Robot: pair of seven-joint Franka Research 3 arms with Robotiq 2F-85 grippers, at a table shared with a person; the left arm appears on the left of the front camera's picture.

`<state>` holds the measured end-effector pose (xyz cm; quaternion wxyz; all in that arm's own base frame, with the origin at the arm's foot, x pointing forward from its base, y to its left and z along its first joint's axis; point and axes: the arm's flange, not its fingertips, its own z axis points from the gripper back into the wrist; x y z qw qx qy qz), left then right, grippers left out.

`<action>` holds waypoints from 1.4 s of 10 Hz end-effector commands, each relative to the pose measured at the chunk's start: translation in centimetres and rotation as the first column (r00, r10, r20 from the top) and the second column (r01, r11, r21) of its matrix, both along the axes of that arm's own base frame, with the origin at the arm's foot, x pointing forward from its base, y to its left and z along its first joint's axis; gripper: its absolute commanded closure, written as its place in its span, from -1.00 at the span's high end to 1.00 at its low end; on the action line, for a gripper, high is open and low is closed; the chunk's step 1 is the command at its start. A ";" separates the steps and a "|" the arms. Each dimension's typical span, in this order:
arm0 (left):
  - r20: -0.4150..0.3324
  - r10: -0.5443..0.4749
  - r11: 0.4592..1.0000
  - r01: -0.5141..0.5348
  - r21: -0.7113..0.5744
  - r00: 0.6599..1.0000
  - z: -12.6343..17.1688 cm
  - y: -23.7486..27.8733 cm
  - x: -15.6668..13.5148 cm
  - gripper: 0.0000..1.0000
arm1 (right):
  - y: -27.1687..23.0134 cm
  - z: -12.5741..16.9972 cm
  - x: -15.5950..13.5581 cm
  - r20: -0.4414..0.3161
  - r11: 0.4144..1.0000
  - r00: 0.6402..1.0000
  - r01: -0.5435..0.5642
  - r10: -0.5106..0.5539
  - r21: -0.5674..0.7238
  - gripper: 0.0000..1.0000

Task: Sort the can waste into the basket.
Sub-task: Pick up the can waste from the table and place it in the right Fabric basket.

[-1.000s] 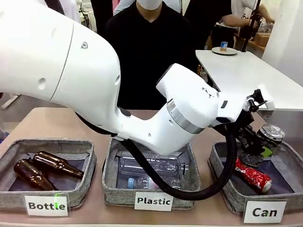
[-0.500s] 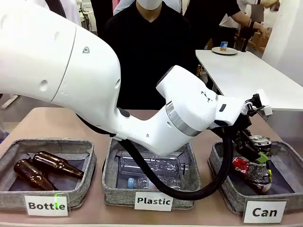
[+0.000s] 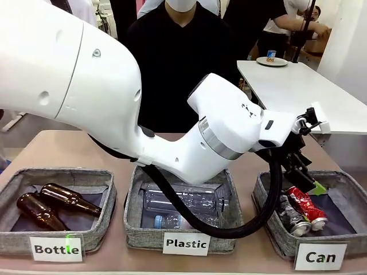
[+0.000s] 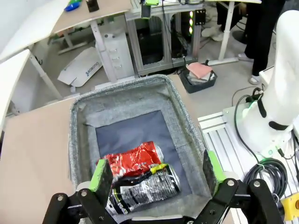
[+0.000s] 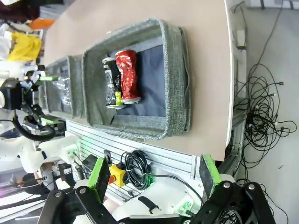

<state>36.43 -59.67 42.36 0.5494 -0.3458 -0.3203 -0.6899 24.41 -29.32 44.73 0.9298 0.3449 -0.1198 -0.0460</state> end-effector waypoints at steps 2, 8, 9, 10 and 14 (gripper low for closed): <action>-0.042 0.054 0.998 -0.054 -0.018 0.998 0.9 2.2 0.2 1.00 | 0.0 0.0 0.0 0.000 1.000 1.000 0.000 0.000 0.000 1.00; -0.475 0.356 0.908 -0.417 -0.025 0.804 4.8 27.1 2.8 1.00 | 16.8 3.8 14.9 0.221 0.948 0.968 -0.174 0.116 0.267 1.00; -0.583 0.454 0.837 -0.547 0.021 0.673 5.6 31.8 3.3 1.00 | 20.7 3.3 16.7 0.237 0.939 0.965 -0.183 0.115 0.292 1.00; -0.693 0.454 0.790 -0.612 0.023 0.560 6.0 37.5 4.1 1.00 | 24.9 2.3 18.0 0.229 0.889 0.949 -0.288 0.216 0.356 1.00; -0.857 0.466 0.562 -0.822 0.096 0.218 3.5 56.0 6.8 1.00 | 33.1 -0.9 20.6 0.199 0.743 0.927 -0.375 0.319 0.555 1.00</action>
